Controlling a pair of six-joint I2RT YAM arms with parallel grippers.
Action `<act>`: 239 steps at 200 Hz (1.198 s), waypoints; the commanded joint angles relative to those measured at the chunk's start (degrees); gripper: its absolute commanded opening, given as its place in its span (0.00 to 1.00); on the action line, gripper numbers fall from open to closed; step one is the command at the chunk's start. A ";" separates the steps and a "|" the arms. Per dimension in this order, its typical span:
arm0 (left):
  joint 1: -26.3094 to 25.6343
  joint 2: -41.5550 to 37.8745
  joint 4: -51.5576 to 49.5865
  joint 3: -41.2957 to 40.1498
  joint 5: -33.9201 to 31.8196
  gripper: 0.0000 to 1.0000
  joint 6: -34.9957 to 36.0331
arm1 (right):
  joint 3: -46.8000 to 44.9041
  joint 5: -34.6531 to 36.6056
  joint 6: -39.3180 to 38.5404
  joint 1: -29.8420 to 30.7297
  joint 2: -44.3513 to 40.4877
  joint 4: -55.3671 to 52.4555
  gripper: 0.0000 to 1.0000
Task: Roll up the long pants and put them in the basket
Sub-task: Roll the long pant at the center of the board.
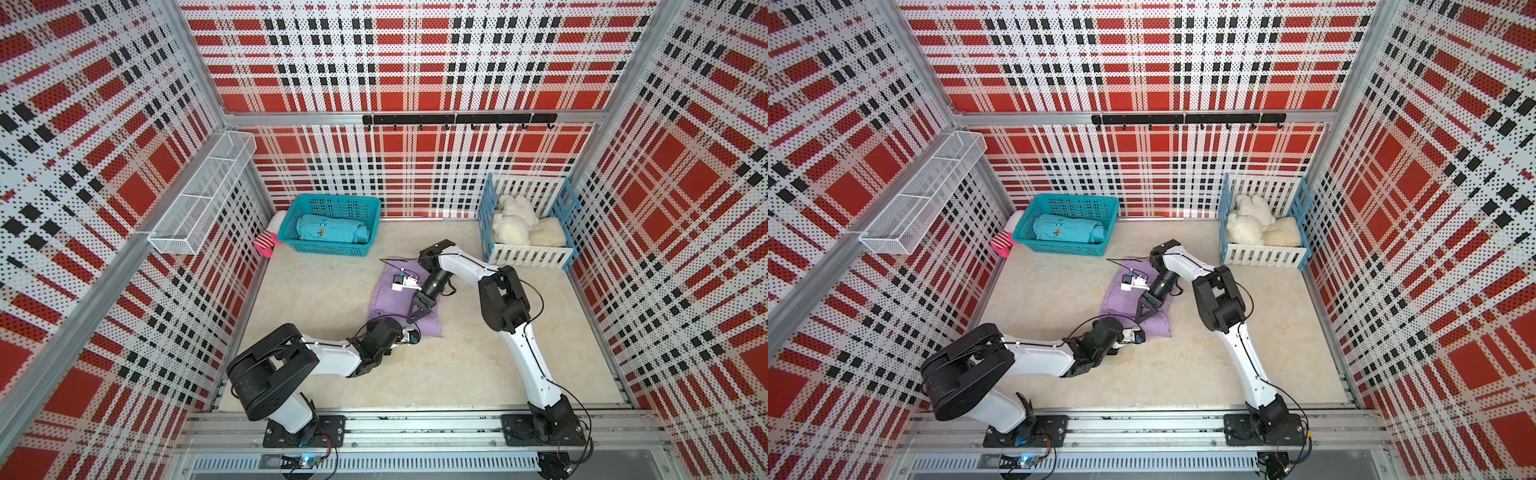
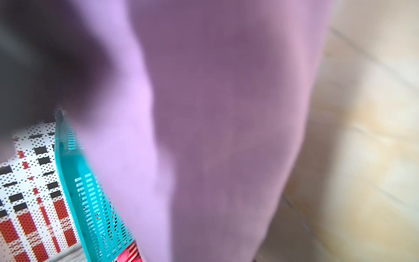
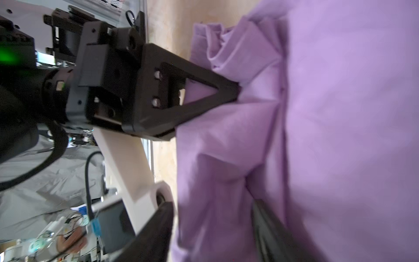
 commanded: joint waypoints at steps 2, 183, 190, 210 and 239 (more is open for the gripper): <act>-0.33 -0.46 -9.49 -2.00 4.95 0.00 1.04 | -0.21 2.68 2.42 -5.55 -4.95 4.23 0.99; 5.29 20.10 -78.35 44.58 37.37 0.05 -8.86 | -66.64 62.45 23.73 27.10 -89.95 49.35 1.00; 5.67 21.34 -78.87 45.29 37.82 0.06 -9.02 | -66.55 69.02 23.86 32.26 -89.39 47.35 0.99; 6.04 25.44 -80.01 47.45 38.38 0.06 -9.47 | -66.22 80.18 23.98 44.20 -86.13 42.39 0.86; 6.52 30.33 -80.54 50.00 39.23 0.08 -10.16 | -66.10 86.07 24.94 52.98 -77.10 36.37 0.78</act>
